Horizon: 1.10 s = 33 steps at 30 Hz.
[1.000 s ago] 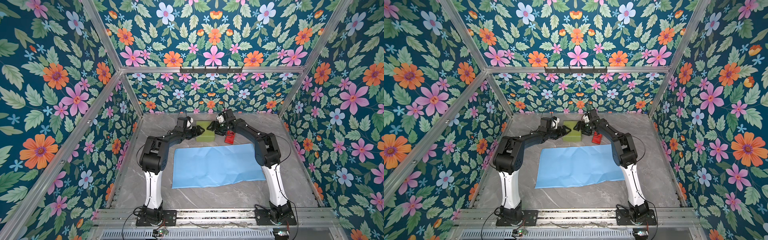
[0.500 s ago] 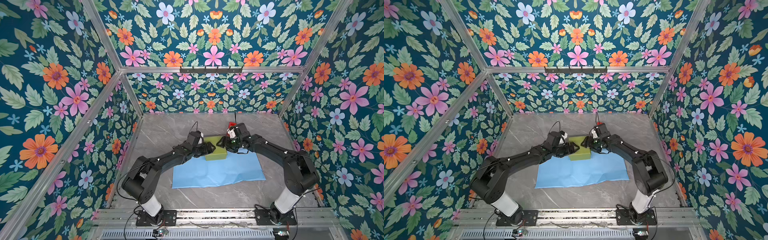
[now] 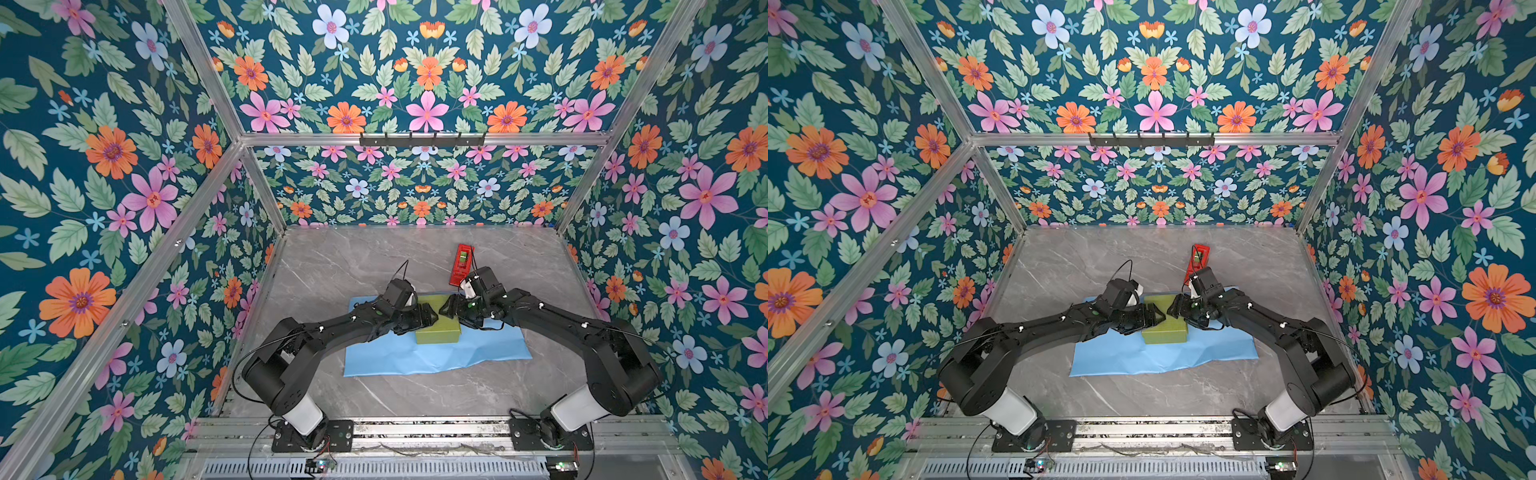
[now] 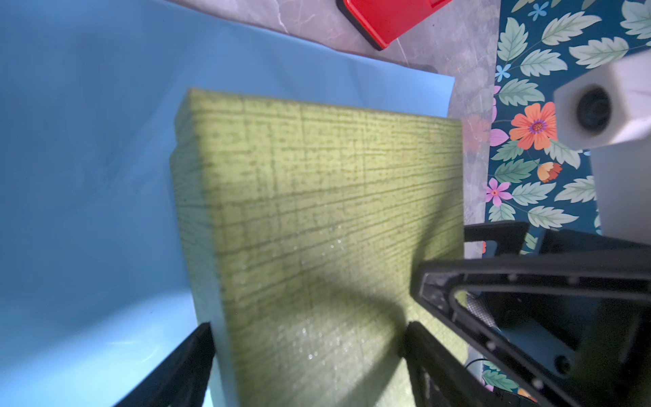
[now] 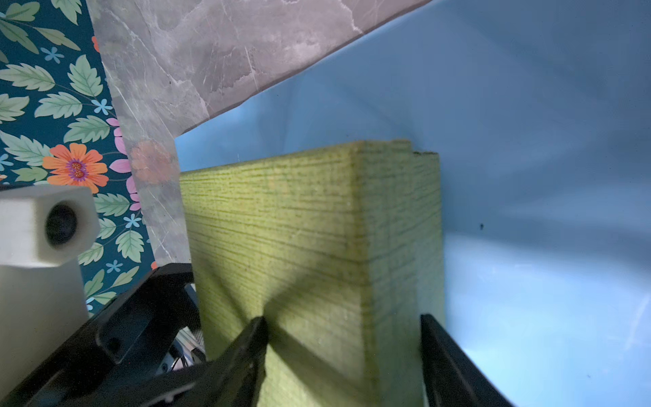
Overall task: Wrap the gift box in paper
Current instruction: 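Lift the green box with both grippers and lower it onto the paper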
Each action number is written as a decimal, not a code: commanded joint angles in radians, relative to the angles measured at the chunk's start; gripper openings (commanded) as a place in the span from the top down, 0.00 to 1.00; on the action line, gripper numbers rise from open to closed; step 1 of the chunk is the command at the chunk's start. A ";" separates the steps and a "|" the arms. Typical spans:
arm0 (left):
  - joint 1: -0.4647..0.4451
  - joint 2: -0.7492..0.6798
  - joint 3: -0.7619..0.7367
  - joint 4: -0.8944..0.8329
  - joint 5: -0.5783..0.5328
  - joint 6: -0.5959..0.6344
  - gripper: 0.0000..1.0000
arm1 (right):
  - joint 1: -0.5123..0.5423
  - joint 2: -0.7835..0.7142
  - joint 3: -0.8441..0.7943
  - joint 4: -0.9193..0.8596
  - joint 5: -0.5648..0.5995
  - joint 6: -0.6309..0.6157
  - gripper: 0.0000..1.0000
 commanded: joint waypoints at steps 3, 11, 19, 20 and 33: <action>-0.011 0.004 0.002 0.147 0.116 0.006 0.15 | 0.012 0.024 -0.005 0.094 -0.125 0.011 0.33; -0.013 0.016 0.000 0.121 0.113 0.025 0.14 | 0.012 0.039 -0.017 0.091 -0.115 0.012 0.33; -0.013 0.008 -0.025 0.112 0.101 0.024 0.13 | 0.013 0.052 -0.036 0.089 -0.100 0.011 0.33; -0.013 0.006 -0.029 0.110 0.097 0.024 0.13 | 0.013 0.053 -0.037 0.089 -0.098 0.011 0.32; -0.013 -0.030 -0.050 0.066 0.057 0.035 0.08 | 0.012 0.036 -0.039 0.062 -0.080 0.001 0.22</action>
